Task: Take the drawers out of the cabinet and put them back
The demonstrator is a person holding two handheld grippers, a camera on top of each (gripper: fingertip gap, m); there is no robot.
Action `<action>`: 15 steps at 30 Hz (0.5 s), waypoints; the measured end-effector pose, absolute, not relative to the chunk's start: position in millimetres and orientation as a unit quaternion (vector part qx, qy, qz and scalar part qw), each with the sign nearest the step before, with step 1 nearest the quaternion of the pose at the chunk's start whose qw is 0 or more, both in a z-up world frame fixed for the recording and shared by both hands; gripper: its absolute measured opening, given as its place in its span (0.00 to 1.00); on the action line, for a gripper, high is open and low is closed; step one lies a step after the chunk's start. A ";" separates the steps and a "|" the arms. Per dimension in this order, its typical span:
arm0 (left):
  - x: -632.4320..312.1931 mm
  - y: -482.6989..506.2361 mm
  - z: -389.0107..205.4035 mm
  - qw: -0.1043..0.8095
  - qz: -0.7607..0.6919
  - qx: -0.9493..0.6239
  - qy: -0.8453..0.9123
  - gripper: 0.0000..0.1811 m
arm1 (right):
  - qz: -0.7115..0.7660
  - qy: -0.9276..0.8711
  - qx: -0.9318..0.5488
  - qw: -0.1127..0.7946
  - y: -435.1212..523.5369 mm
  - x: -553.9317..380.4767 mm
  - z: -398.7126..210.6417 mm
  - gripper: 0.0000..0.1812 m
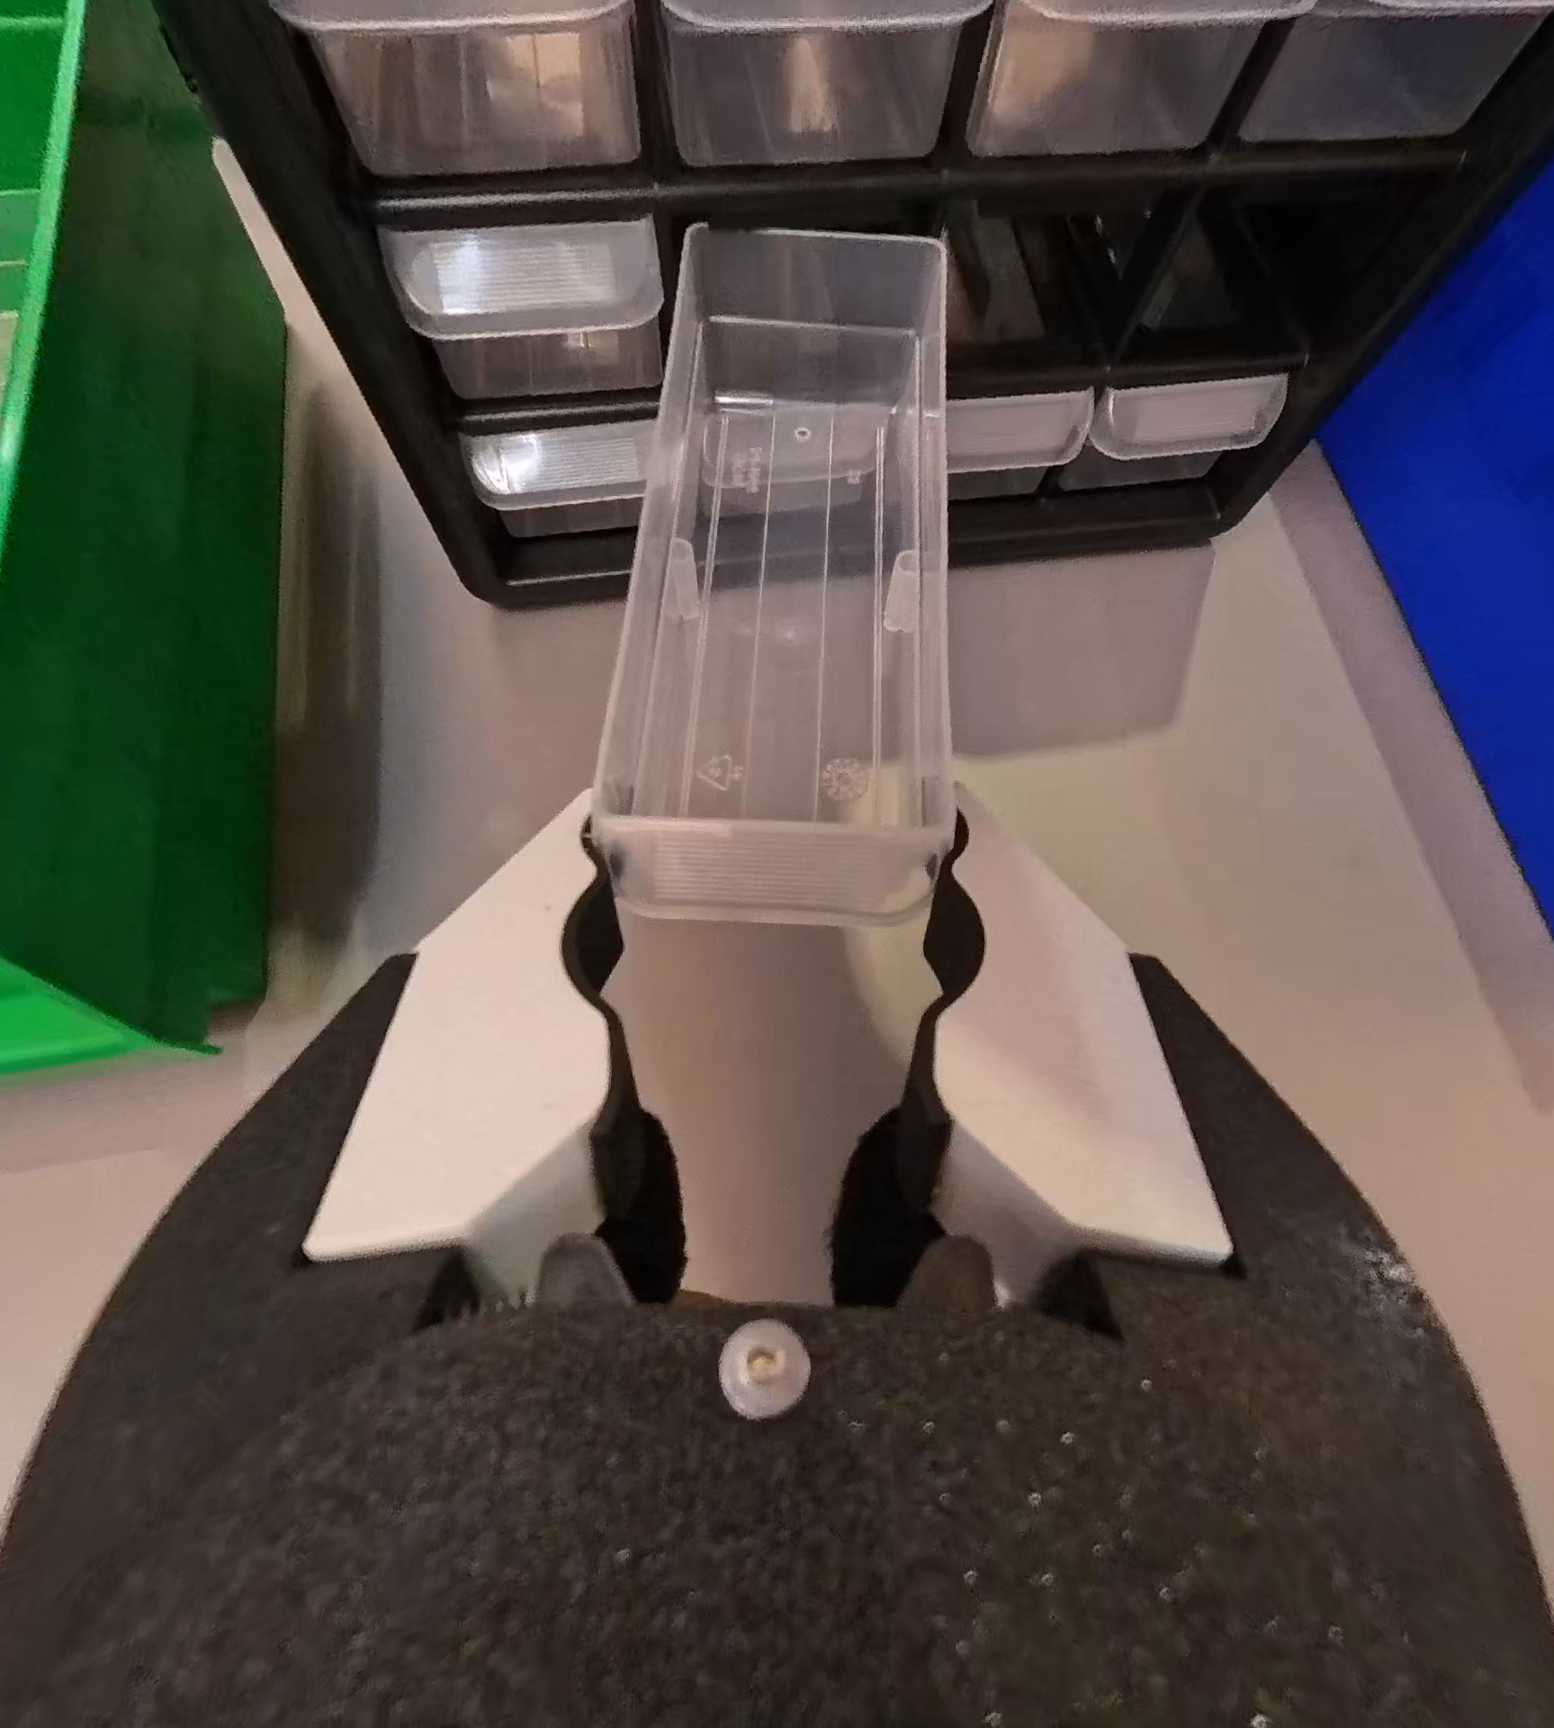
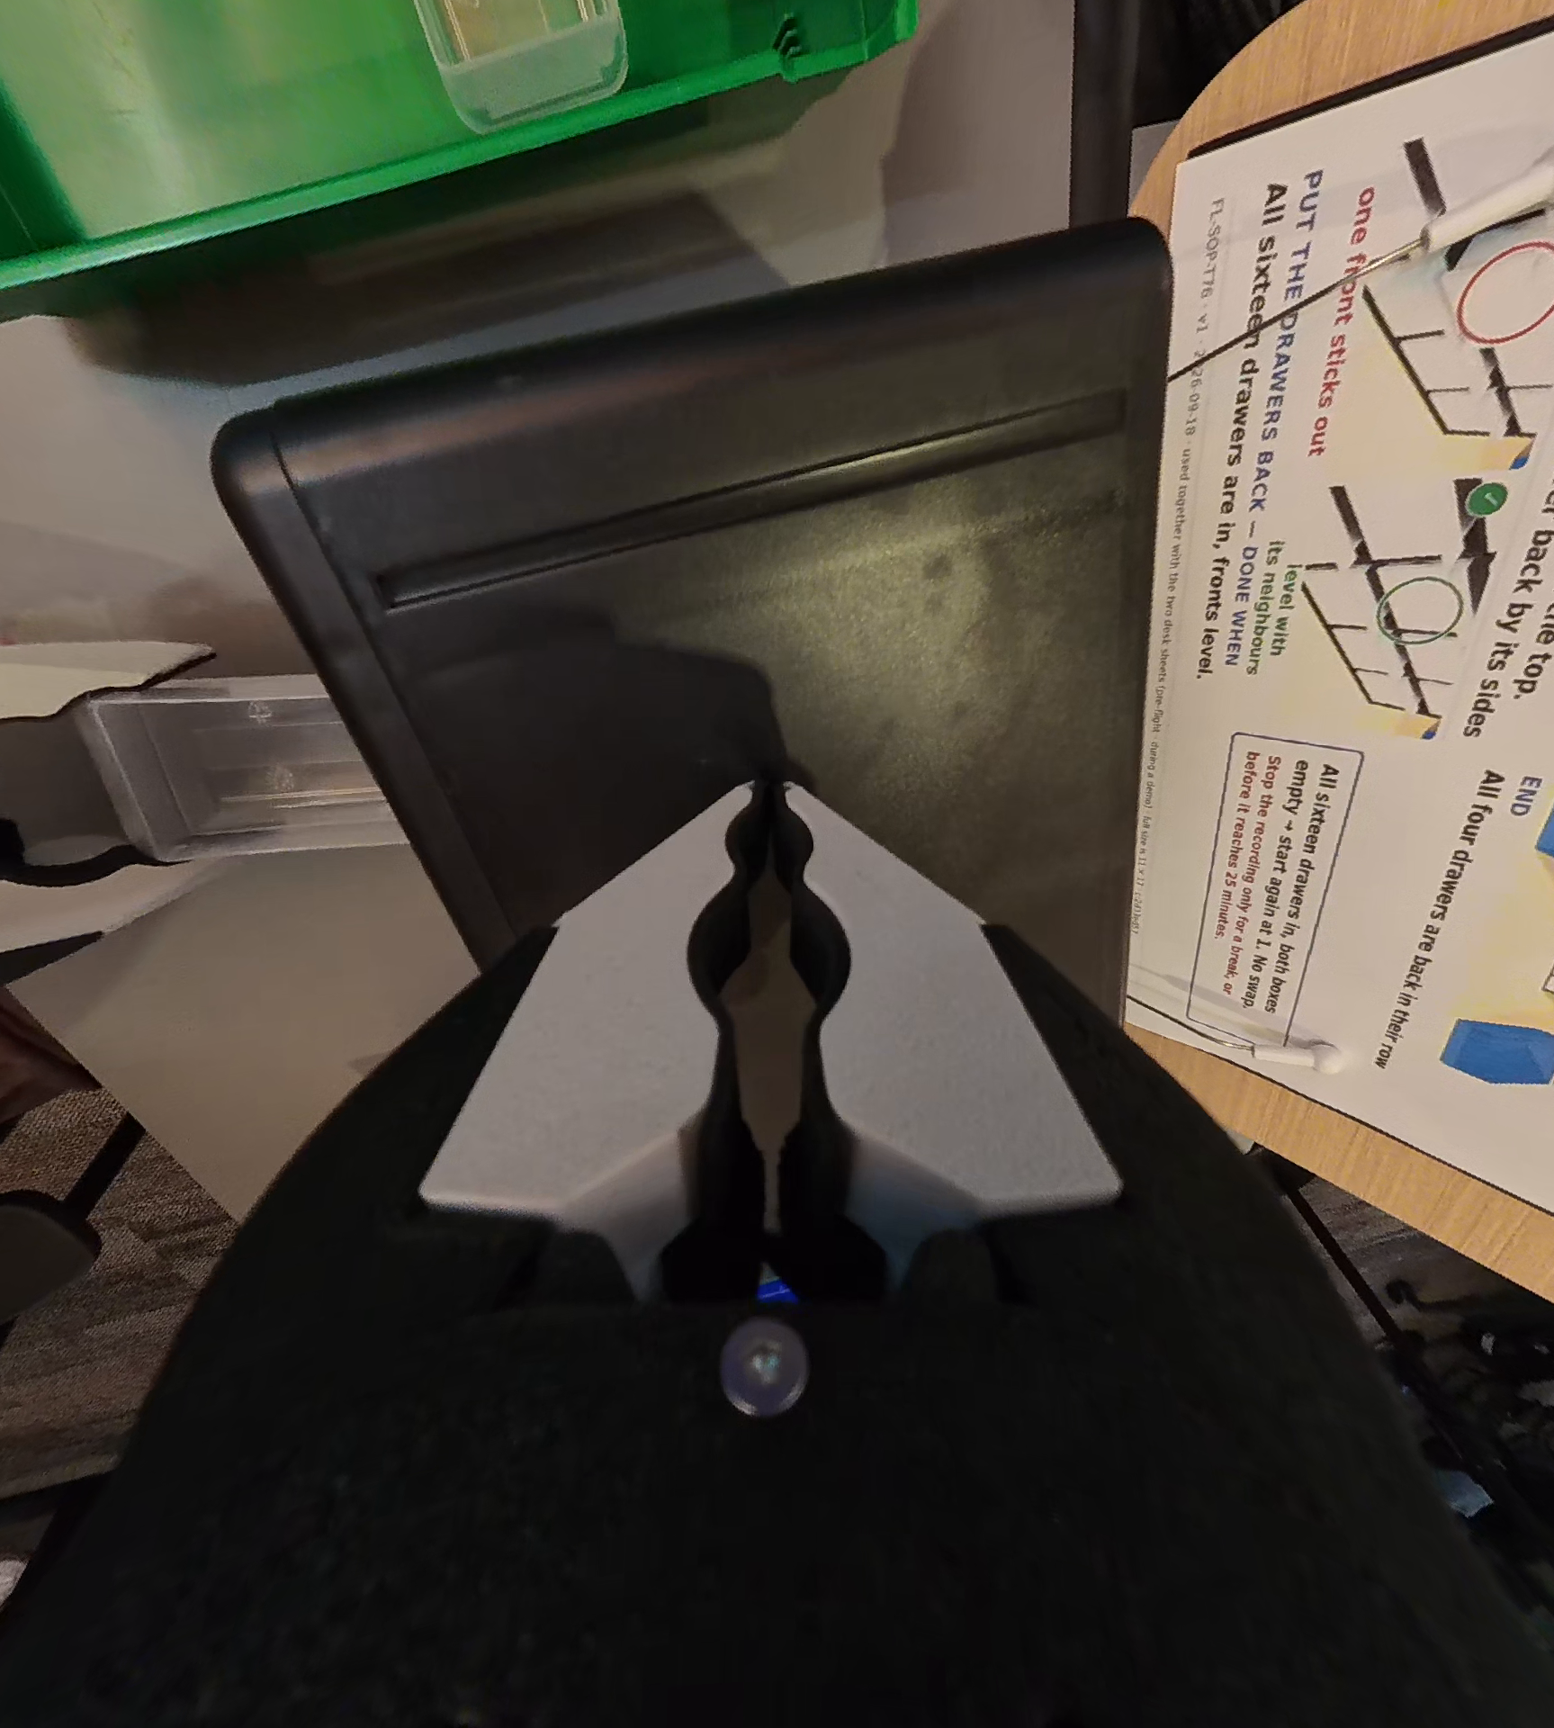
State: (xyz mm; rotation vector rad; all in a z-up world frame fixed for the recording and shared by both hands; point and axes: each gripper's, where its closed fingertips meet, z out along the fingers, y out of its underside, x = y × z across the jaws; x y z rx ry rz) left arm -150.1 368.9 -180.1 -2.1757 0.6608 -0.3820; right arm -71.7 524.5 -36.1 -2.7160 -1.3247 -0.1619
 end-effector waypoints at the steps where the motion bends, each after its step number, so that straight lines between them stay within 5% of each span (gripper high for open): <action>1: -149.6 368.7 -179.6 0.406 -0.151 -0.863 0.259 0.35 | -0.054 -0.435 -0.897 0.058 524.5 -71.6 -36.1 0.00; 15: -132.4 364.1 -183.8 0.470 -0.104 -0.853 0.201 0.35 | -0.057 -0.425 -0.900 0.073 524.5 -71.5 -35.9 0.00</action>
